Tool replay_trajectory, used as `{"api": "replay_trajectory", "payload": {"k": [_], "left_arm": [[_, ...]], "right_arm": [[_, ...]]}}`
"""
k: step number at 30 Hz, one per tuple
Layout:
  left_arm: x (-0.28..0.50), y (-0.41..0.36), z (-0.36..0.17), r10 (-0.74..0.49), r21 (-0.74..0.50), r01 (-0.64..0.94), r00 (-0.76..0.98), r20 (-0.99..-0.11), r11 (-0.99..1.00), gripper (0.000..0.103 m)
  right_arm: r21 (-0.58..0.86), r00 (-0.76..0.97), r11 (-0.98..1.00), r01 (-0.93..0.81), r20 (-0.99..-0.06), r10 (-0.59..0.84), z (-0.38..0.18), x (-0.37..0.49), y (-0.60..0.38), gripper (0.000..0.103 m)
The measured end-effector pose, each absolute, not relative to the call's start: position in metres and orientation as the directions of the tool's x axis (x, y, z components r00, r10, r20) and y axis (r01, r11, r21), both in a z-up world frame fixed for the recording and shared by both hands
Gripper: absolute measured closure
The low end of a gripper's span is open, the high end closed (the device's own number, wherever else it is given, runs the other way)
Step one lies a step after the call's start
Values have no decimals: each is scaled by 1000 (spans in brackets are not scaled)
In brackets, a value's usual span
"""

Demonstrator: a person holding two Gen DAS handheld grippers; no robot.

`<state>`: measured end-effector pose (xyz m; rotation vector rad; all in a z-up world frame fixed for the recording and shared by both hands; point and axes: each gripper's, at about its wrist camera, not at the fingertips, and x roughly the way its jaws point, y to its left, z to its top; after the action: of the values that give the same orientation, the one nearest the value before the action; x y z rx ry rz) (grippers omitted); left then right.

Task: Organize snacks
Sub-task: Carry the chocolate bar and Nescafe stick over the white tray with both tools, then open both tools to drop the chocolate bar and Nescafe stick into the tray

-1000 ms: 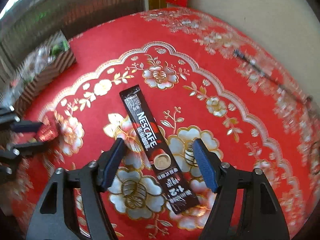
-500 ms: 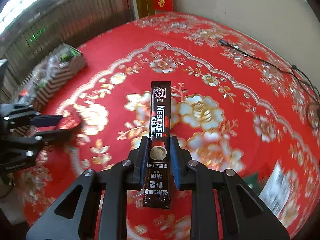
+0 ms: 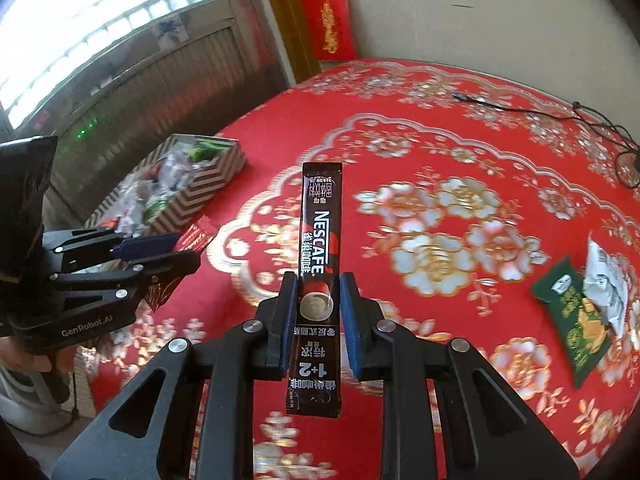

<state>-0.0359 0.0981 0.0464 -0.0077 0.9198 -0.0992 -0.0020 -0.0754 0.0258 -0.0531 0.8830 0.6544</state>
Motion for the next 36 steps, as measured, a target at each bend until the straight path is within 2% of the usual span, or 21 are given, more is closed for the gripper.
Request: {"api": "replay_trajectory", "payload": {"k": [17, 28, 36], "left_arm": [[-79, 204, 72, 31, -50, -105, 658, -752, 993, 73], [-94, 260, 58, 81, -73, -213, 634, -769, 974, 73], [-95, 276, 50, 102, -74, -250, 624, -775, 965, 73]], "right_arm": [[206, 388, 698, -685, -709, 589, 51, -34, 30, 82], [231, 290, 608, -760, -716, 635, 55, -25, 124, 82], [235, 258, 611, -756, -750, 608, 38, -9, 160, 82]]}}
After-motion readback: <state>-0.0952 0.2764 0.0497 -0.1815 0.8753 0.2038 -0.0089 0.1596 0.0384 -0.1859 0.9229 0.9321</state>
